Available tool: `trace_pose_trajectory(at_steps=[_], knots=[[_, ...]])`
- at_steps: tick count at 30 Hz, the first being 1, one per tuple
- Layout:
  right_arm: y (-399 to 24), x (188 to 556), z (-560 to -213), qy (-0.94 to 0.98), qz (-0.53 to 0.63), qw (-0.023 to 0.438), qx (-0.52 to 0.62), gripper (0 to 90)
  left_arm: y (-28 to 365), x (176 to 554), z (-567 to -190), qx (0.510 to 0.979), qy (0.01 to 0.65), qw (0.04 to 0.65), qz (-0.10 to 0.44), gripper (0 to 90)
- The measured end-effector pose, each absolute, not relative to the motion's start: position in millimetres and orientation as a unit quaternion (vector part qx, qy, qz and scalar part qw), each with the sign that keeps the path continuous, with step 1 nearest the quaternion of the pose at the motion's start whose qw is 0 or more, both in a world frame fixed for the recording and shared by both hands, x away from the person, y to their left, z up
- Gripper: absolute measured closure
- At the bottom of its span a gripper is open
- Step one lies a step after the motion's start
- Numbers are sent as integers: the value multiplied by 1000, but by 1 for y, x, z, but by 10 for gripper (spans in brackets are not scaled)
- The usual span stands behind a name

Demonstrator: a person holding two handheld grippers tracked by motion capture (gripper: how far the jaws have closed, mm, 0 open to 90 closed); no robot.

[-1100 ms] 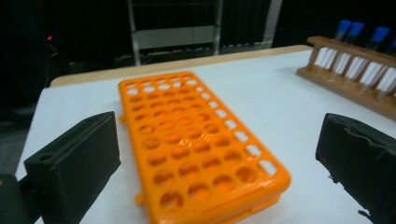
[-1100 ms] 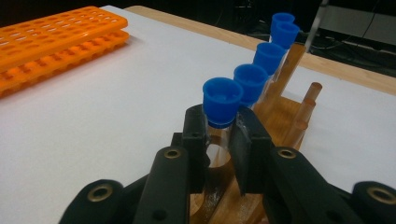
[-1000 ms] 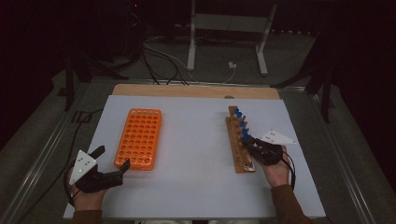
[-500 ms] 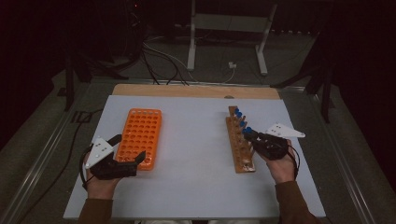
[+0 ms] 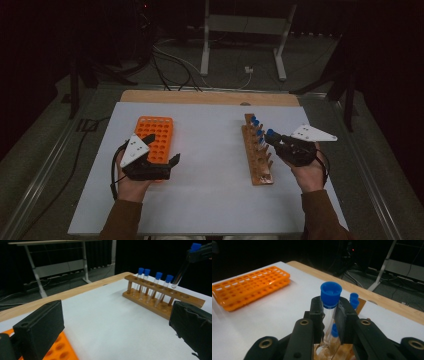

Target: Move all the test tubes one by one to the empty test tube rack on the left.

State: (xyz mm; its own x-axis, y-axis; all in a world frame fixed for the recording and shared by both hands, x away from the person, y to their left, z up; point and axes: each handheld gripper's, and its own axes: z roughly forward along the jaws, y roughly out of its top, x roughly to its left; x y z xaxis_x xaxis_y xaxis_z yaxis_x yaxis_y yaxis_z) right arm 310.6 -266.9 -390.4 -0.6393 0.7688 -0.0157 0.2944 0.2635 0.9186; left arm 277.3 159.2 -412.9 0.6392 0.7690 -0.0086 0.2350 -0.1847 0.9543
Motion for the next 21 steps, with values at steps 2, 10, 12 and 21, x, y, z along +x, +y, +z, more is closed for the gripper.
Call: trace_pose_trajectory(at_steps=[2, 10, 12, 21], knots=[[-266, 311, -389, 756, 502, 231, 349, 773, 153, 280, -413, 731, 340, 540, 244, 6], [-239, 317, -392, 765, 516, 197, 330, 773, 126, 290, -413, 741, 322, 544, 225, 37], [-235, 317, -391, 767, 517, 195, 326, 773, 120, 291, -414, 745, 317, 544, 220, 44], [-195, 319, -391, 781, 522, 171, 297, 773, 89, 297, -416, 768, 295, 531, 202, 176]])
